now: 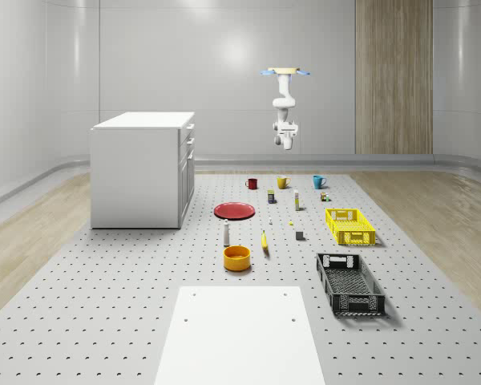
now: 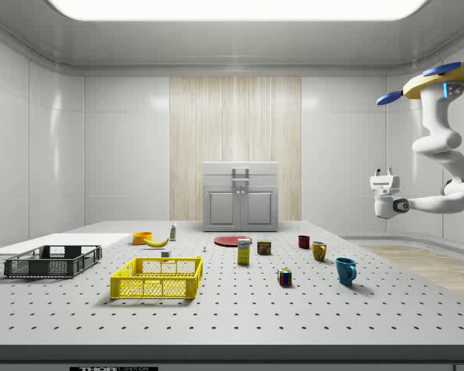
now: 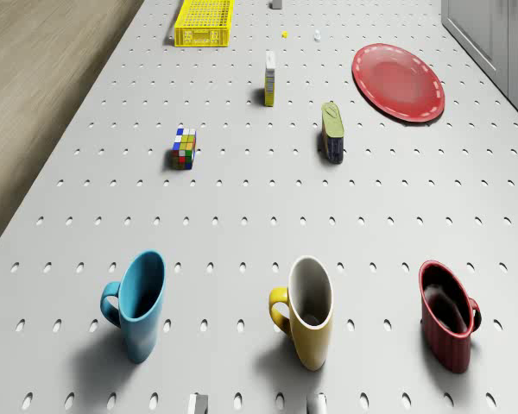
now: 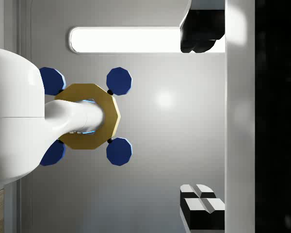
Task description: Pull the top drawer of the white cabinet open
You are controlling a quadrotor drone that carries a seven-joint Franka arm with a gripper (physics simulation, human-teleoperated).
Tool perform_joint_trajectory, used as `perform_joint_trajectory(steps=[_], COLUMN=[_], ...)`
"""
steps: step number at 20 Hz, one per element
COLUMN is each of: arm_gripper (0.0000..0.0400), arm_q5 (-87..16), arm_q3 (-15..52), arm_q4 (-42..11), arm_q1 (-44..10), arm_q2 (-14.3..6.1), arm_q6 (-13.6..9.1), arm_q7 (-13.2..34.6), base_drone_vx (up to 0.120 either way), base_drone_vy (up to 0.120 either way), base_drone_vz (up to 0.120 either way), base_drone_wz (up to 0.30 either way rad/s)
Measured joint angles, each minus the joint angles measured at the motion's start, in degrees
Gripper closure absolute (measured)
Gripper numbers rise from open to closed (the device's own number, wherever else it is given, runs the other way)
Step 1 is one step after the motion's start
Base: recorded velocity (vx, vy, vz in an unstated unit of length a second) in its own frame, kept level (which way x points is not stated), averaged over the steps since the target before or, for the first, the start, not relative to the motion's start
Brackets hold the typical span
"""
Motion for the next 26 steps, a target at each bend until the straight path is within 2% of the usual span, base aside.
perform_joint_trajectory(steps=[4, 10, 15, 21, 23, 26], arm_gripper=[0.0068, 0.0089, 0.0093, 0.0095, 0.0092, 0.0088], arm_q5=[0.04, 0.09, 0.11, 0.13, 10.83, 29.44], arm_q3=[0.06, 0.13, 0.17, 0.20, -6.50, -18.58], arm_q4=[4.85, 11.83, 15.24, 16.69, 16.16, 11.78], arm_q1=[-0.11, -0.23, -0.29, -0.35, 0.88, 3.82], arm_q2=[0.72, 3.06, 4.36, 4.86, 4.92, 4.57], arm_q6=[-3.95, -8.32, -10.21, -10.89, -11.08, -11.31], arm_q7=[-0.07, -0.12, -0.14, -0.17, -1.64, -4.69], base_drone_vx=[0.040, 0.120, 0.120, 0.120, 0.120, 0.120], base_drone_vy=[-0.070, -0.120, -0.120, -0.120, -0.120, -0.120], base_drone_vz=[0.000, 0.093, 0.120, 0.113, 0.000, 0.000], base_drone_wz=[0.000, 0.000, 0.000, 0.000, 0.000, 0.000])
